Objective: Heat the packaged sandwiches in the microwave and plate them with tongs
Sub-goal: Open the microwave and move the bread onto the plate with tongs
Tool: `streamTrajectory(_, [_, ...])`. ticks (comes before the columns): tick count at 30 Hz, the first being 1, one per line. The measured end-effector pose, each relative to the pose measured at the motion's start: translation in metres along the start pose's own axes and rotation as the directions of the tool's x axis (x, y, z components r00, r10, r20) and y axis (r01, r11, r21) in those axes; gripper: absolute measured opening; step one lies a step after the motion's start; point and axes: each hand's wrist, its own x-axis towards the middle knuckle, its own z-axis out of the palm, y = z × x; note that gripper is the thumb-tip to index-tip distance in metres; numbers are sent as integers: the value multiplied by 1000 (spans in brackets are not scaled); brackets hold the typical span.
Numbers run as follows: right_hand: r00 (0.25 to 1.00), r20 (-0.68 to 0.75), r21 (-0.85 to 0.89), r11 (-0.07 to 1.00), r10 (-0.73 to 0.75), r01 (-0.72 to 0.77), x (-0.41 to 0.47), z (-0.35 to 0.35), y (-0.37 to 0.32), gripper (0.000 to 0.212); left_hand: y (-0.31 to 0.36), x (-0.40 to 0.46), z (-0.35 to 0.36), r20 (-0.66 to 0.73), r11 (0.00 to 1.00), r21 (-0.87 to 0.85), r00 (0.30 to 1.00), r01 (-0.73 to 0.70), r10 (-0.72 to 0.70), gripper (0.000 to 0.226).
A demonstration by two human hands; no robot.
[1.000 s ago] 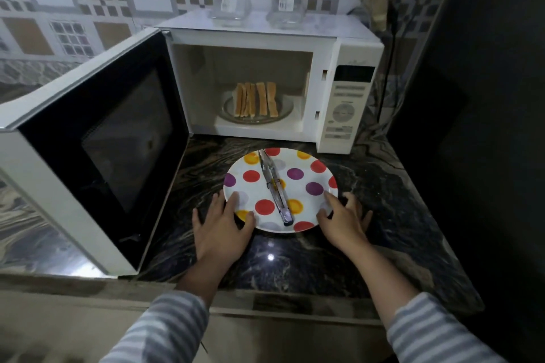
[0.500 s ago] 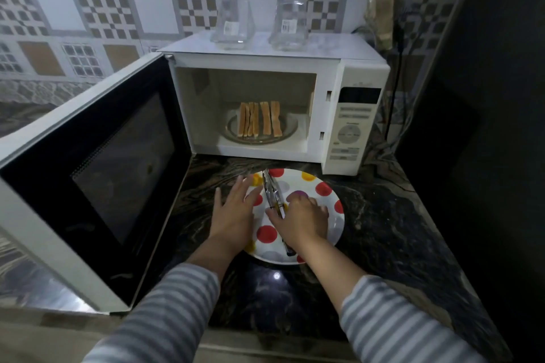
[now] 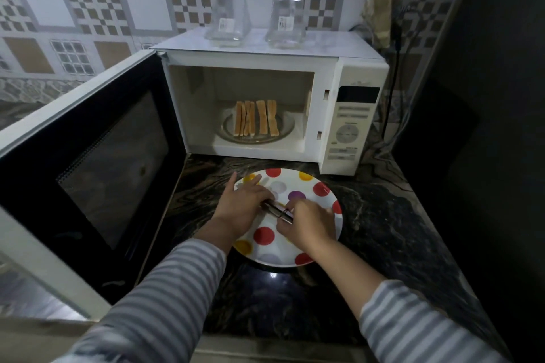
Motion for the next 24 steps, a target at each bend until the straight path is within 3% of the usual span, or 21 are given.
streamTrajectory(8, [996, 59, -105, 993, 65, -59, -20, -19, 36, 44, 0, -8, -3, -10, 968, -217, 991, 127, -132, 20])
streamTrajectory(12, [990, 105, -113, 988, -96, 107, -19, -23, 36, 61, 12, -12, -6, -53, 969, -218, 990, 118, -132, 22])
streamTrajectory(17, [976, 106, -32, 980, -190, 194, -14, -17, 23, 39, 12, -13, -5, -60, 972, -220, 994, 78, -94, 28])
streamTrajectory(20, [983, 99, -13, 988, -151, 153, -12, -12, 24, 37, 2, -17, -3, -135, 988, -153, 990, 9, -30, 51])
streamTrajectory(24, [999, 35, 15, 1000, -21, 21, 8, -21, 23, 34, -17, -28, 1, -270, 964, -229, 943, 132, -194, 60])
